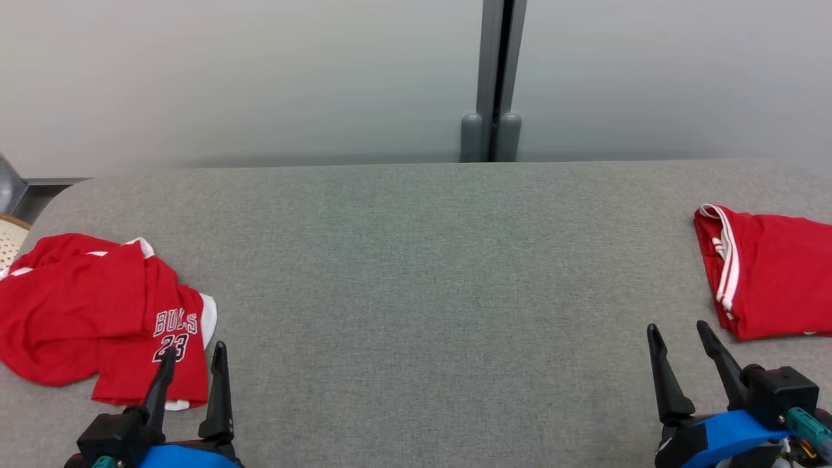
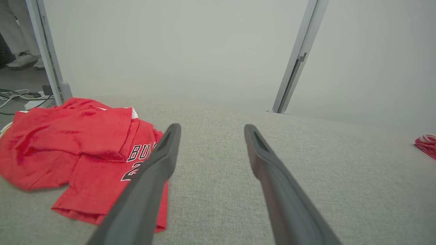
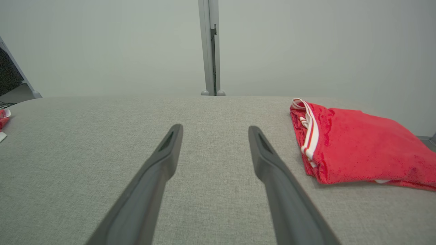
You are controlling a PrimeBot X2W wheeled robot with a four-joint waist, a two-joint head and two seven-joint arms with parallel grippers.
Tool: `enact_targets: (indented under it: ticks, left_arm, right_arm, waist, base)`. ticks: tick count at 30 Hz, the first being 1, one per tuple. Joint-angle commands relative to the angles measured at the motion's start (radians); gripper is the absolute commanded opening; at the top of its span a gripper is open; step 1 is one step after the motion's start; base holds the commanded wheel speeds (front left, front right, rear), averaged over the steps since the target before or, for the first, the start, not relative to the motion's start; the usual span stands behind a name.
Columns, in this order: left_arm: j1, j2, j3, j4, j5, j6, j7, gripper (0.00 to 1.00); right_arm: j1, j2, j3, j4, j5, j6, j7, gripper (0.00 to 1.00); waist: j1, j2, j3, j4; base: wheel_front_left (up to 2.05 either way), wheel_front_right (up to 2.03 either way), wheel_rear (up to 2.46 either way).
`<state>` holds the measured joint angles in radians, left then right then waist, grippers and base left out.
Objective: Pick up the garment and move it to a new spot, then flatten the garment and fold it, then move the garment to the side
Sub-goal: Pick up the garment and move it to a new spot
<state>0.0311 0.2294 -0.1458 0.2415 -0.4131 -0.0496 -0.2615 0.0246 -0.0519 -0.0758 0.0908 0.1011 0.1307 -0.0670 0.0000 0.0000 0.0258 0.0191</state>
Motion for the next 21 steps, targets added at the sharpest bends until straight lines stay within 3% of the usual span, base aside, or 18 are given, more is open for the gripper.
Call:
enact_targets:
  ticks: [1, 21]
  left_arm:
    - [-0.015, 0.001, 0.002, -0.001, 0.003, 0.001, -0.004, 1.00]
    - [0.013, 0.010, 0.007, -0.003, -0.019, 0.012, -0.001, 1.00]
  right_arm:
    - [-0.004, 0.002, 0.001, -0.002, 0.008, 0.000, -0.008, 1.00]
    - [-0.017, 0.001, 0.031, 0.014, 0.026, 0.000, -0.017, 1.00]
  waist:
    - [0.0000, 0.0000, -0.001, 0.023]
    - [0.0000, 0.0000, -0.001, 0.352]
  base:
    - [0.00, 0.00, 0.00]
    - [0.00, 0.00, 0.00]
